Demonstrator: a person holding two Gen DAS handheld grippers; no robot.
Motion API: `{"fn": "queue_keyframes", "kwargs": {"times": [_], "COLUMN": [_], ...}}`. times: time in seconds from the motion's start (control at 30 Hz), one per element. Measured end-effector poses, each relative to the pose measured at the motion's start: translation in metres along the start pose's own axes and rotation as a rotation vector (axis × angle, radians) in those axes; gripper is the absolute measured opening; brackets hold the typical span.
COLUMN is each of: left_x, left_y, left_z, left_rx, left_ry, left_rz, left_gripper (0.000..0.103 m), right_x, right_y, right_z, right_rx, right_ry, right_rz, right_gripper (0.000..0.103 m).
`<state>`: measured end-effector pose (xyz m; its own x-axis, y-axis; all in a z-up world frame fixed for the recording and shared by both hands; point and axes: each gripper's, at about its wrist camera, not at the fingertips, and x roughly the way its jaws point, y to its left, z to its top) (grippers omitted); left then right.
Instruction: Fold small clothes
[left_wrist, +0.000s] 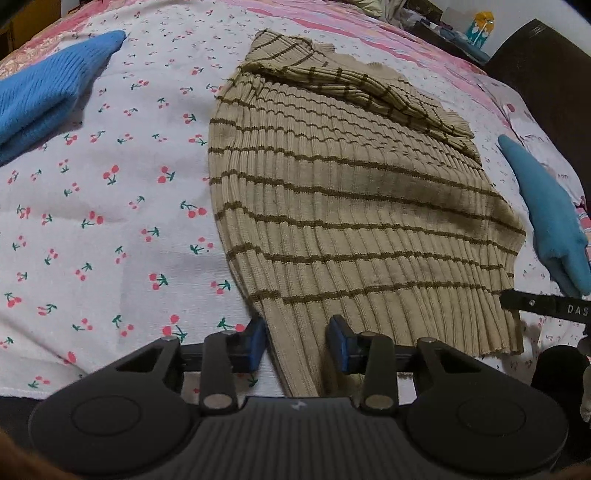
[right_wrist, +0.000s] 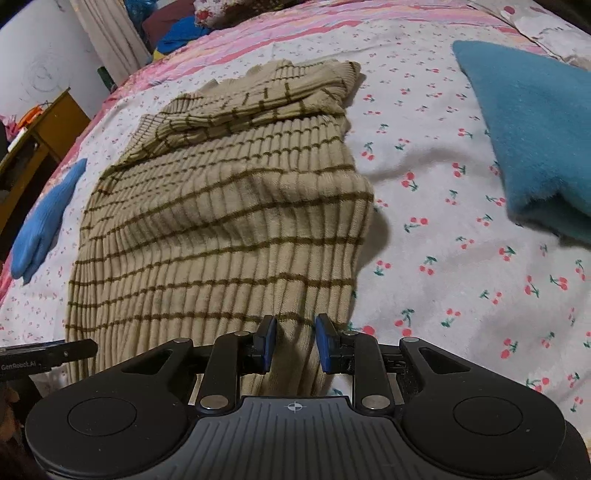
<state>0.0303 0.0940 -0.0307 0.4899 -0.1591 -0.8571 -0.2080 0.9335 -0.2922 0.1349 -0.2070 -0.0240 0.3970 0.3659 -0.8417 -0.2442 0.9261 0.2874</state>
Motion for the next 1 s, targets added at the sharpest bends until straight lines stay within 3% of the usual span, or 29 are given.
{"fn": "queue_keyframes", "kwargs": {"times": [0.23, 0.43, 0.6, 0.83, 1.0], "left_x": [0.002, 0.001, 0.0, 0.005, 0.001], "left_y": [0.002, 0.005, 0.01, 0.001, 0.006], "left_z": [0.0, 0.001, 0.003, 0.002, 0.002], "left_rx": [-0.007, -0.026, -0.059, -0.016, -0.039], "left_ry": [0.013, 0.019, 0.02, 0.021, 0.007], "left_rz": [-0.013, -0.034, -0.049, -0.006, -0.018], "left_gripper": [0.044, 0.047, 0.048, 0.046, 0.021], "right_x": [-0.004, -0.013, -0.008, 0.004, 0.001], "right_y": [-0.007, -0.027, -0.039, -0.028, -0.031], "right_z": [-0.001, -0.005, -0.005, -0.007, -0.009], "right_rx": [0.014, 0.13, 0.176, 0.149, 0.157], "right_ry": [-0.004, -0.015, 0.002, 0.015, 0.014], "right_rz": [-0.025, 0.054, 0.06, 0.066, 0.092], "right_gripper": [0.026, 0.026, 0.03, 0.031, 0.031]}}
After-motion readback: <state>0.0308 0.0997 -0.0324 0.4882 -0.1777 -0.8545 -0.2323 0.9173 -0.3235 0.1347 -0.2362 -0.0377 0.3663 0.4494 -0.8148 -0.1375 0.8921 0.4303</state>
